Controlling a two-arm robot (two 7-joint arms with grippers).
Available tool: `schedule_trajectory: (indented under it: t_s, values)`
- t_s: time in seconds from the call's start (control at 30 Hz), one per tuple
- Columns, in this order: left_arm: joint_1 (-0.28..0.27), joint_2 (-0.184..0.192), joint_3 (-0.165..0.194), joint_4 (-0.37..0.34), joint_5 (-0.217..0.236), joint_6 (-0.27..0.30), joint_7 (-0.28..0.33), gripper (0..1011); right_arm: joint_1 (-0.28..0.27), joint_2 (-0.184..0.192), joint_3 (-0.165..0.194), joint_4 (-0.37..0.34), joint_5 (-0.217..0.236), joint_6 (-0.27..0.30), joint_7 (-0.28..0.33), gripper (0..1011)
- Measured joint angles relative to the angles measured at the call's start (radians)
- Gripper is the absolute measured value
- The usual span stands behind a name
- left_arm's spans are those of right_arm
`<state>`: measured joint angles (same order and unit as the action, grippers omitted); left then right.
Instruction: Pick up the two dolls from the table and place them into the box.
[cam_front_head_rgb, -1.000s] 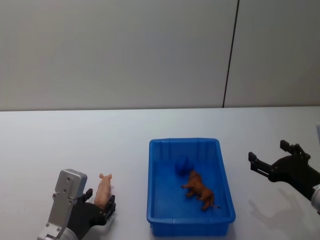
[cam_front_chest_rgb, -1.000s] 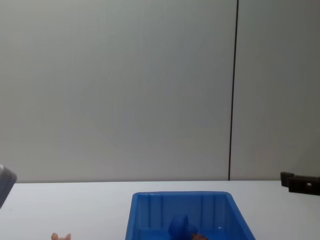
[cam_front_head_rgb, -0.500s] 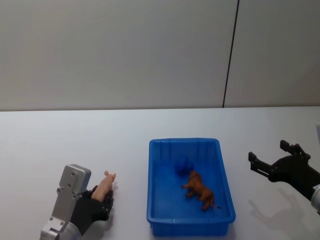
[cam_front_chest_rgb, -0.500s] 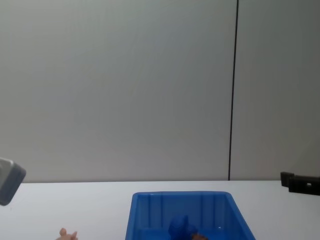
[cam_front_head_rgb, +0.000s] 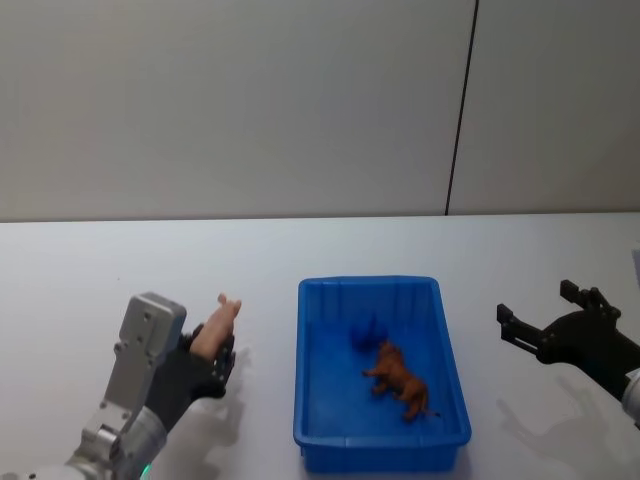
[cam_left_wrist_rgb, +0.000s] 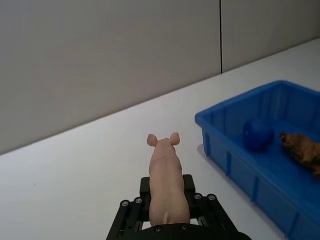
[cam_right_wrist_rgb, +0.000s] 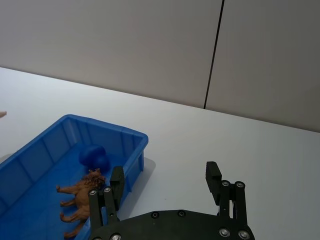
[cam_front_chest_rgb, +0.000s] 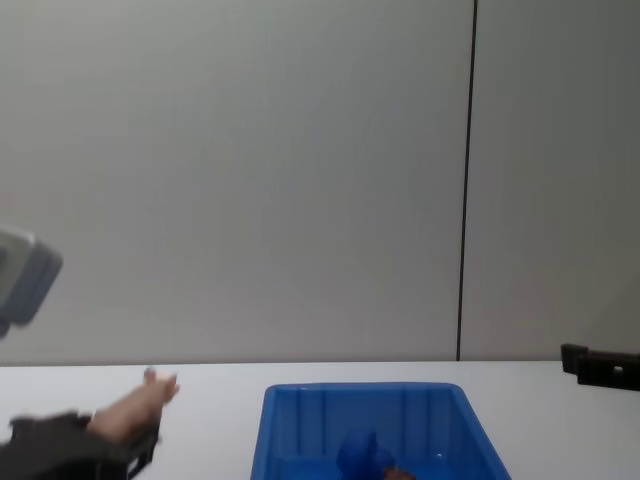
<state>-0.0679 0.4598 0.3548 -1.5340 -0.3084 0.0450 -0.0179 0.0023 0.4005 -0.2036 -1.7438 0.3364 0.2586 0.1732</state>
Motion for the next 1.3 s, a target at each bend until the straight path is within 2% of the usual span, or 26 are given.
schedule_trajectory:
  t_s: [0.17, 0.4, 0.8, 1.07, 1.17, 1.3]
  values:
    - [-0.018, -0.006, -0.004, -0.014, 0.018, -0.020, -0.023, 387, 0.000, 0.000, 0.000, 0.000, 0.000, 0.000, 0.000, 1001]
    - [-0.073, -0.044, 0.000, -0.017, 0.054, -0.051, -0.086, 387, 0.000, 0.000, 0.000, 0.000, 0.000, 0.000, 0.000, 1001]
    - [-0.162, -0.132, 0.034, 0.050, 0.099, -0.072, -0.174, 387, 0.000, 0.000, 0.000, 0.000, 0.000, 0.000, 0.000, 1001]
    - [-0.195, -0.171, 0.053, 0.091, 0.120, -0.076, -0.209, 387, 0.000, 0.000, 0.000, 0.000, 0.000, 0.000, 0.000, 1001]
    - [-0.202, -0.180, 0.058, 0.102, 0.125, -0.076, -0.219, 416, 0.000, 0.000, 0.000, 0.000, 0.000, 0.000, 0.000, 1001]
    - [-0.209, -0.191, 0.064, 0.114, 0.132, -0.074, -0.229, 538, 0.000, 0.000, 0.000, 0.000, 0.000, 0.000, 0.000, 1001]
